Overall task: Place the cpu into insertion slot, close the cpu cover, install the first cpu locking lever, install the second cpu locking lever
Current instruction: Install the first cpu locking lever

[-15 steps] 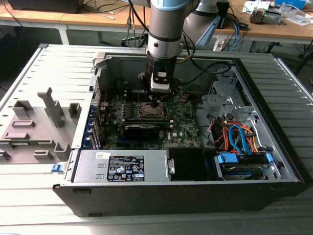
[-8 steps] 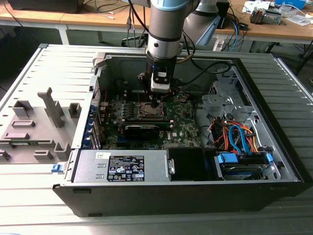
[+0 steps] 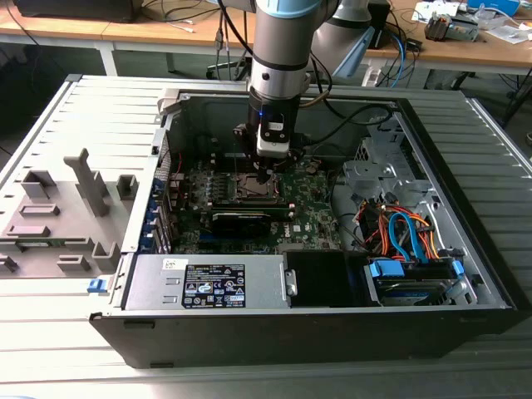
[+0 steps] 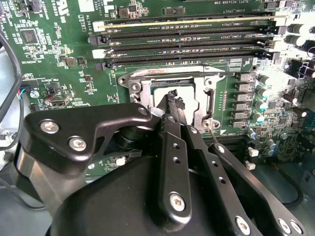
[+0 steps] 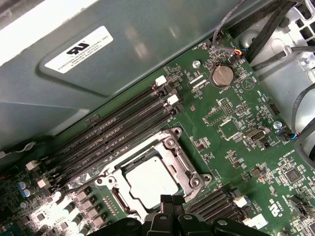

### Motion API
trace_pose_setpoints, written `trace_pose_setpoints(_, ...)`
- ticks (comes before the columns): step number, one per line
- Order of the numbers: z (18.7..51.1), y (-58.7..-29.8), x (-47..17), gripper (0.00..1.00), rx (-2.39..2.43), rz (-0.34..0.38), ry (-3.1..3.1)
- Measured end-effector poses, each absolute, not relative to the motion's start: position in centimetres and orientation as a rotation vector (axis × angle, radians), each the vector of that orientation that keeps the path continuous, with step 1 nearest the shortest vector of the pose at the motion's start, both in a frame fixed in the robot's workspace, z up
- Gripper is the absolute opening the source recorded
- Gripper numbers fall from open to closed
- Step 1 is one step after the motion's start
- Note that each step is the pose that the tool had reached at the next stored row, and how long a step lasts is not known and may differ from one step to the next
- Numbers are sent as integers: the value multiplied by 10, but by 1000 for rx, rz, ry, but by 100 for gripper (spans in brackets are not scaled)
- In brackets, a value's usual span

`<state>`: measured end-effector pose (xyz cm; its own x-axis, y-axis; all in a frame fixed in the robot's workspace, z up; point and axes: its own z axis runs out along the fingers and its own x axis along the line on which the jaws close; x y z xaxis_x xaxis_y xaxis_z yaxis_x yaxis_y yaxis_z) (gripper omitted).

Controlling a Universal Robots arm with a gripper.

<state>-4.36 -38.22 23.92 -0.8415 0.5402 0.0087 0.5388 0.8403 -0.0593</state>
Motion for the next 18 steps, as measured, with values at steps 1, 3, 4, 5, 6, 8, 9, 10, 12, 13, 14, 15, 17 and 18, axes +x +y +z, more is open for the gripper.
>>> trace_pose_setpoints(1,239,-382,-44,11,-876,85,-2990)
trace_pose_setpoints(3,239,-382,-44,11,-873,85,-2991)
trace_pose_setpoints(4,239,-382,-44,11,-871,85,-2991)
trace_pose_setpoints(5,239,-382,-44,11,-870,85,-2991)
trace_pose_setpoints(6,239,-382,-44,11,-870,85,-2992)
trace_pose_setpoints(8,239,-382,-44,11,-867,85,-2993)
trace_pose_setpoints(9,239,-382,-44,11,-866,85,-2993)
trace_pose_setpoints(10,239,-382,-44,11,-865,85,-2993)
trace_pose_setpoints(12,239,-382,-44,11,-862,85,-2994)
trace_pose_setpoints(13,239,-382,-44,11,-861,85,-2994)
trace_pose_setpoints(14,239,-382,-44,11,-860,85,-2995)
trace_pose_setpoints(15,239,-382,-44,11,-859,85,-2995)
trace_pose_setpoints(17,239,-382,-44,11,-856,85,-2996)
trace_pose_setpoints(18,239,-382,-44,11,-855,85,-2996)
